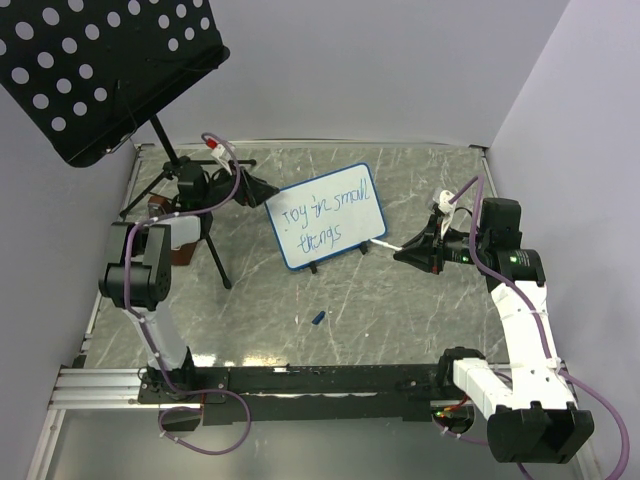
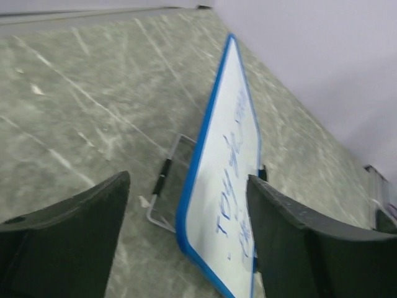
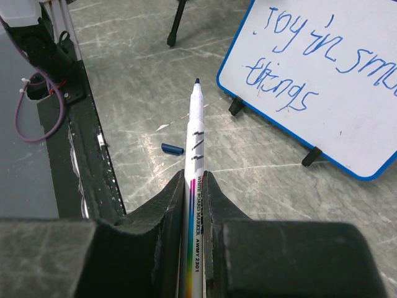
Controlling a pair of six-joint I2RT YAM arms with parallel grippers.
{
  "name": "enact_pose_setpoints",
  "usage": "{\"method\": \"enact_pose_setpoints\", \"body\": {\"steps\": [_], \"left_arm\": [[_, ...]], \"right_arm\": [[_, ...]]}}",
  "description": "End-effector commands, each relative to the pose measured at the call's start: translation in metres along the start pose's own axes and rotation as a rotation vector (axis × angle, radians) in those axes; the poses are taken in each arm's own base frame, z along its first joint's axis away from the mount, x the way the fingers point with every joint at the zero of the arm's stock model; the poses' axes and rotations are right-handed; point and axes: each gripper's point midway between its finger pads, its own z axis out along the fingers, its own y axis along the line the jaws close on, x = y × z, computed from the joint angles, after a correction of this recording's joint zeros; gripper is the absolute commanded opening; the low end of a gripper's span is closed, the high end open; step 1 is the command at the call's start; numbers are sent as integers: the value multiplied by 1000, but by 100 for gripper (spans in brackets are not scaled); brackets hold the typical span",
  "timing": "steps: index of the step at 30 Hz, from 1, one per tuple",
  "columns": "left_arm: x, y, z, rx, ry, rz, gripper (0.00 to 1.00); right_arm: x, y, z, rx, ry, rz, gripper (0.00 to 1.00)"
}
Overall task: Write a sentence on the whiteboard
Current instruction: Put down the whiteboard on the whiteboard stand, then pick up the pen cap from the center of the board.
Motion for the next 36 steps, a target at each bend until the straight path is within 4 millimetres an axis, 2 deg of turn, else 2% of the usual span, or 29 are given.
{"method": "enact_pose_setpoints", "body": {"steps": [1, 4, 5, 10, 11, 12, 13, 15, 16, 17, 18, 19, 20, 22, 24, 25, 26, 27, 28, 33, 34, 36], "left_arm": [[-34, 10, -1, -138, -50, 91, 89], [-43, 8, -2, -193, -55, 117, 90], [-48, 0, 0, -192, -60, 136, 90], [-70, -17, -3, -298, -105, 184, 91], [-83, -27, -6, -329, -139, 207, 91], [-83, -30, -9, -346, -138, 201, 92], [-94, -44, -14, -339, -169, 207, 92], [-93, -52, -22, -340, -190, 179, 95], [-102, -66, -28, -326, -223, 163, 100], [-103, -73, -32, -312, -233, 153, 98], [-95, -82, -34, -276, -222, 109, 97], [-102, -95, -41, -252, -249, 98, 97], [-100, -103, -43, -230, -242, 70, 97], [-86, -128, -47, -154, -184, 19, 97], [-66, -136, -50, -164, -127, -28, 98], [-58, -155, -48, -152, -99, -18, 99], [-30, -155, -50, -205, -8, -55, 98], [-17, -158, -50, -244, 28, -12, 97], [-2, -176, -47, -258, 53, 13, 95], [95, -194, -63, -345, 275, -38, 86], [113, -209, -63, -314, 317, -37, 81], [144, -210, -71, -355, 374, -56, 78]], "right_arm": [[-4, 0, 0, -10, -18, -39, 0], [-4, 0, -1, -11, -20, -40, 0], [-4, 0, 0, -11, -20, -40, 0], [-3, -1, 0, -5, -16, -43, 0], [-3, -1, -1, -3, -16, -43, 0], [-3, -2, -1, 2, -15, -46, 0], [-3, -1, -1, -1, -16, -43, 0], [-3, -2, -1, 1, -13, -43, 0], [-2, -2, -1, 3, -12, -43, 0], [-3, -3, -1, 7, -11, -48, 0], [-2, -4, -1, 13, -10, -49, 0], [-2, -4, -1, 14, -9, -46, 0], [-2, -5, -1, 20, -7, -50, 0], [-2, -6, -2, 27, -4, -47, 0], [-1, -8, -2, 36, -1, -48, 0], [-1, -9, -1, 39, 0, -45, 0], [0, -10, -1, 40, 4, -39, 0], [1, -12, -1, 47, 8, -36, 0], [2, -13, -1, 50, 12, -29, 0], [7, -22, 0, 78, 36, -4, 0], [6, -23, 0, 83, 38, -4, 0], [9, -26, 0, 88, 48, 10, 0]]}}
